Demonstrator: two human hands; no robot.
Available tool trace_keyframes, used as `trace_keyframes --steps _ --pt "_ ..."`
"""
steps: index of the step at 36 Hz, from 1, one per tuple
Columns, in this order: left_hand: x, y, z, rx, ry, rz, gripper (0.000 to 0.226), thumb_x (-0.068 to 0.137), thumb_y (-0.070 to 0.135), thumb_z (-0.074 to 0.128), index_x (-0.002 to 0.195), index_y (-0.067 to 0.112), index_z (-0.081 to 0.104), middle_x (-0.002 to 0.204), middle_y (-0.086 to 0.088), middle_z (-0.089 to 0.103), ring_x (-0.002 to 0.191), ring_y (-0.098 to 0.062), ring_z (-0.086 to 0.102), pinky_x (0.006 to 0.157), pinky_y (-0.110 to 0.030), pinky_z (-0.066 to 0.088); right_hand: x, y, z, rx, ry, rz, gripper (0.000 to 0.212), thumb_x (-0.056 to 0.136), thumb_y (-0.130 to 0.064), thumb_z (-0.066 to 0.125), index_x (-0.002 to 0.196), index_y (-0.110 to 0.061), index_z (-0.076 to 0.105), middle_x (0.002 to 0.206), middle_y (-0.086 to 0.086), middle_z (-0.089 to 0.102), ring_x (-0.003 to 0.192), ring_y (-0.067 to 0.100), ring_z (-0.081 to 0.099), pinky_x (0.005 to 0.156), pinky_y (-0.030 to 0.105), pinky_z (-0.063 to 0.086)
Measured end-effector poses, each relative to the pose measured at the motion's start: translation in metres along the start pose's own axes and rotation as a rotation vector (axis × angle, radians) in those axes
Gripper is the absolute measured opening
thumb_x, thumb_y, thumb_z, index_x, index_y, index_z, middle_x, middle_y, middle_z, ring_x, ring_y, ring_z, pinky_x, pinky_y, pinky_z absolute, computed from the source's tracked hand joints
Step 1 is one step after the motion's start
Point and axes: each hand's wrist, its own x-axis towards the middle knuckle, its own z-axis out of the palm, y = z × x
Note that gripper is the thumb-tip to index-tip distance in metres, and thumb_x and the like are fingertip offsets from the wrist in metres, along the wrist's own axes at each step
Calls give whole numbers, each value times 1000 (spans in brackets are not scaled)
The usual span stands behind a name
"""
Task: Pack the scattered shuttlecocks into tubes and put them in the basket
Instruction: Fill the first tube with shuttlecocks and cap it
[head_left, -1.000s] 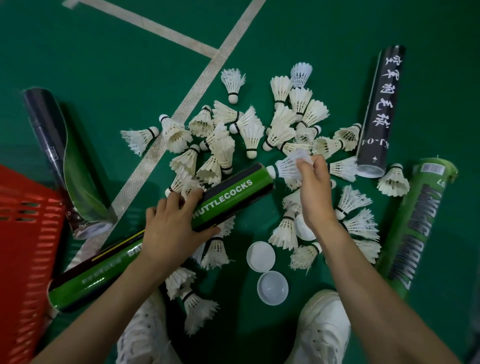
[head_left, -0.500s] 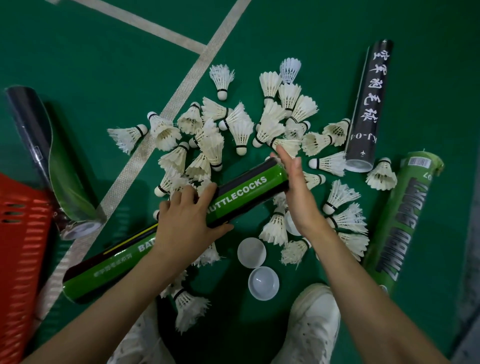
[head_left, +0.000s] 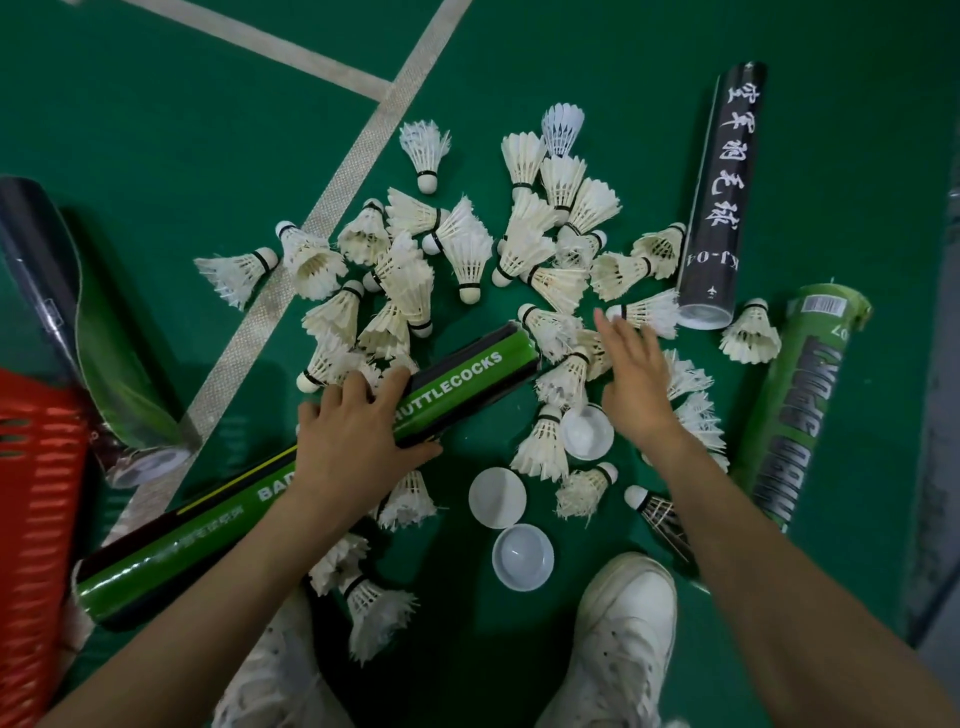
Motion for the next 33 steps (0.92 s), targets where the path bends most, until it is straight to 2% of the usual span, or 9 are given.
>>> trace_keyframes --steps 3,5,8,11,15,20,24,28,33 --pt "-4 -2 3 -2 -20 9 87 72 74 59 142 26 37 119 -12 51 107 -35 52 89 -45 40 -2 4 6 -20 -32 -31 93 76 18 44 150 -32 18 157 2 20 145 26 7 119 46 7" --pt "-5 -3 2 4 -16 10 87 72 75 58 142 27 37 119 -12 51 107 -35 52 88 -45 40 -1 5 8 -36 60 -30 78 79 11 52 146 -22 31 140 13 39 134 32 27 113 41 21" --pt "-5 -5 1 11 -31 3 87 73 76 55 143 28 33 122 -10 50 110 -34 51 90 -43 39 -3 4 10 -41 80 -29 67 83 -9 66 142 -20 37 118 13 41 115 29 38 102 36 32" --pt "-4 -6 -1 -21 -15 -2 88 72 74 59 143 26 37 118 -12 52 108 -36 53 88 -45 40 -9 0 9 184 69 55 54 83 -14 70 131 -19 45 114 6 30 103 22 43 94 26 37" --pt "-5 -6 -2 -34 -22 -14 88 71 73 61 143 26 38 120 -12 52 109 -37 52 89 -46 40 -11 -13 -6 517 317 231 40 80 -21 74 107 -11 47 115 4 32 97 16 43 87 17 34" --pt "-8 -5 -5 -78 -23 -10 87 71 73 59 143 28 37 120 -10 52 110 -35 52 90 -45 39 -17 -40 -26 1013 340 274 32 69 -41 76 87 -38 49 111 3 54 99 22 56 96 47 47" --pt "-10 -4 -5 -116 -2 31 83 71 74 59 138 30 40 116 -5 54 107 -33 53 87 -43 41 -18 -59 -34 1210 219 115 42 81 -23 68 114 -47 58 117 -2 51 118 27 53 96 38 50" --pt "-12 -4 -6 -175 44 54 91 65 85 37 136 28 45 107 -4 56 97 -32 56 81 -43 45 -19 -70 -33 1080 95 27 56 73 -39 61 124 -57 45 143 -5 43 131 23 43 107 50 38" --pt "-11 -7 -8 -242 78 72 94 65 84 34 138 26 45 109 -5 55 97 -32 55 82 -43 47 -15 -71 -36 1109 -29 37 59 66 -44 54 124 -46 51 141 -3 47 130 21 45 111 50 32"
